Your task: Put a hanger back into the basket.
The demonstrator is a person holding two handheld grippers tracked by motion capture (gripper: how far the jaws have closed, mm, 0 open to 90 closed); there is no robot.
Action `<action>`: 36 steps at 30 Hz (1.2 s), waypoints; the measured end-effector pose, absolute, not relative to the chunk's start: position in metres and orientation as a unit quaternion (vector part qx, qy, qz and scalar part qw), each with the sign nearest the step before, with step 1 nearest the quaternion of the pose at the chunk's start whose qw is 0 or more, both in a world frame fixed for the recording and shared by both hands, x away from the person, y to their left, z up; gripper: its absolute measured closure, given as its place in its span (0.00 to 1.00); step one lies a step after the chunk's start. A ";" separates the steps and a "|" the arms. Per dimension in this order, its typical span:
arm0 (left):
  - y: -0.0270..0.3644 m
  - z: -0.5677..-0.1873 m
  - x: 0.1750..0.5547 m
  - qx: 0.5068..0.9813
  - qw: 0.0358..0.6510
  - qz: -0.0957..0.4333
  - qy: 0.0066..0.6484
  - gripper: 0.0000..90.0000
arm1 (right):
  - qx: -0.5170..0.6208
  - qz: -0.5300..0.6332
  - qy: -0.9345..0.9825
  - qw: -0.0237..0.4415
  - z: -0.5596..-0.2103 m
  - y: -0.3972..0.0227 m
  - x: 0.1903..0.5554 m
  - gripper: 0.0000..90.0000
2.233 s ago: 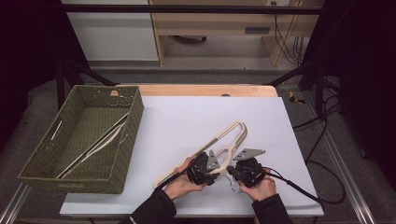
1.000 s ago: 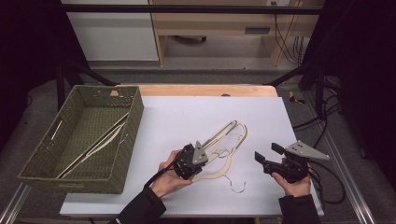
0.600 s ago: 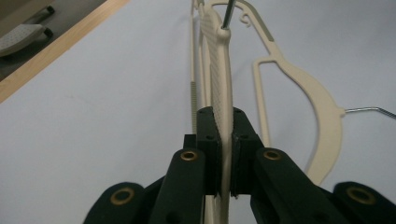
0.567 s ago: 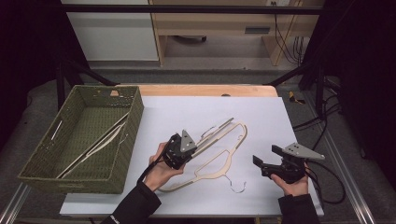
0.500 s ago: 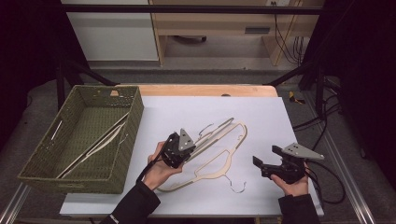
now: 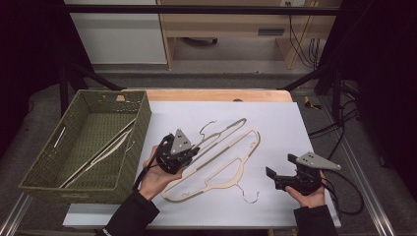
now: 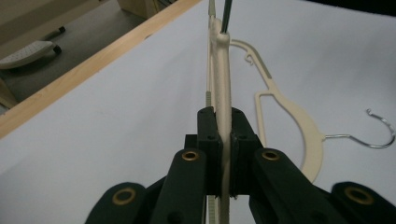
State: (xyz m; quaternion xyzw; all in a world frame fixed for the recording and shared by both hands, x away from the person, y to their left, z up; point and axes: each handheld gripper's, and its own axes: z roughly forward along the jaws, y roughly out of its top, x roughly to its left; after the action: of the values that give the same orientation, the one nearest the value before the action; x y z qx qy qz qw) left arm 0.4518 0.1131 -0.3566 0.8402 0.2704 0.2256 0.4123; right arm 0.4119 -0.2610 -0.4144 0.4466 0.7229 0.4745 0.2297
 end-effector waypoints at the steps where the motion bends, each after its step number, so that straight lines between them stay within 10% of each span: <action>1: 0.116 -0.350 0.450 0.838 0.417 0.226 0.268 0.96 | 0.448 0.474 0.723 0.229 -0.414 -0.261 0.412 0.07; 36: 0.257 -0.220 0.442 0.799 0.446 0.290 0.281 0.96 | 0.443 0.485 0.716 0.238 -0.409 -0.267 0.407 0.03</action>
State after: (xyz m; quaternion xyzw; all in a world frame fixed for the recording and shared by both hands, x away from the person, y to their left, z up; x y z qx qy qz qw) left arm 0.4416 0.2572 -0.2198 0.7990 0.2810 0.2898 0.4456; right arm 0.4068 -0.2670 -0.4090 0.4428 0.7156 0.4848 0.2383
